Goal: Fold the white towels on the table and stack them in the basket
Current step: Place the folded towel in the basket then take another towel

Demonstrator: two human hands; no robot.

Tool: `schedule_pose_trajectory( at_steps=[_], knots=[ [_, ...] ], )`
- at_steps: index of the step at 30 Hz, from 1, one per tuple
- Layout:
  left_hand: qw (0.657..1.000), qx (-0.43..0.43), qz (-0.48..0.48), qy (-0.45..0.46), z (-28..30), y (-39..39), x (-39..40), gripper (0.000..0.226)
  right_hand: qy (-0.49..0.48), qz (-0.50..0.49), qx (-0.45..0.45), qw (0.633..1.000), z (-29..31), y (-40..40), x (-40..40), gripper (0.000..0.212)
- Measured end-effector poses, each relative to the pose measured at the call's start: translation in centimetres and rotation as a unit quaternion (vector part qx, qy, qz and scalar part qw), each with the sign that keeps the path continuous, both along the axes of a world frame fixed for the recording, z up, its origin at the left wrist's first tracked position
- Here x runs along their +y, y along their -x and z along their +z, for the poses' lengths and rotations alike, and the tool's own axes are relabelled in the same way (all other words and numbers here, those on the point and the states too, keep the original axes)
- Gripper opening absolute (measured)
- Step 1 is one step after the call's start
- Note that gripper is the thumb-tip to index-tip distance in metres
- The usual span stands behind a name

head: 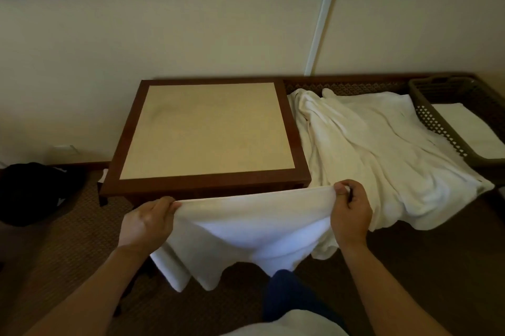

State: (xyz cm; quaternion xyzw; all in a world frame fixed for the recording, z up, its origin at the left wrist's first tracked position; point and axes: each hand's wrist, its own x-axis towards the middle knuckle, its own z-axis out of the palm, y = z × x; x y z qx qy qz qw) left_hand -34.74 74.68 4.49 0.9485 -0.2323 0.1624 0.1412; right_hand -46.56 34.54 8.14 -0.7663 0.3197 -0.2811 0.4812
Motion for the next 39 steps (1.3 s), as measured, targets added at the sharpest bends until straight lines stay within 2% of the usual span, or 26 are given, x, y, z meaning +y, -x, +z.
schedule_pose_trajectory(
  at_steps=[5,8,12,17,24,28,32,37,39],
  knots=[
    [0.996,0.002,0.086,-0.032,4.3,-7.0,-2.9,0.059,0.0,-0.064,-0.028,0.998,1.0,-6.9,-2.0,0.008],
    [0.997,-0.006,0.07,-0.041,6.7,-13.1,-5.0,0.063,0.002,-0.087,-0.04,0.995,1.8,-12.5,-4.1,0.009],
    [0.984,0.079,0.108,-0.119,9.0,-23.3,-7.9,0.066,0.046,-0.066,-0.029,0.996,1.8,-22.3,-7.4,0.014],
    [0.954,0.143,0.13,-0.229,9.4,-36.2,-11.2,0.076,0.07,-0.03,0.006,0.997,-0.7,-35.2,-10.8,0.019],
    [0.943,0.161,0.106,-0.27,5.8,-50.1,-15.4,0.077,0.049,-0.01,0.054,0.997,-5.7,-50.7,-15.3,0.027],
    [0.932,0.177,0.117,-0.295,3.0,-55.9,-16.9,0.084,0.054,0.0,0.062,0.997,-7.8,-56.6,-16.8,0.021],
    [0.925,0.217,0.114,-0.292,0.6,-59.6,-18.2,0.077,0.047,0.005,0.105,0.993,-9.5,-60.2,-17.9,0.019],
    [0.917,0.251,0.139,-0.276,-1.2,-61.5,-18.9,0.08,0.137,-0.017,0.144,0.98,-11.3,-61.4,-18.8,0.02],
    [0.92,0.279,0.145,-0.235,-1.6,-61.4,-19.0,0.072,0.16,-0.041,0.202,0.965,-11.2,-61.7,-18.7,0.026]
  ],
)
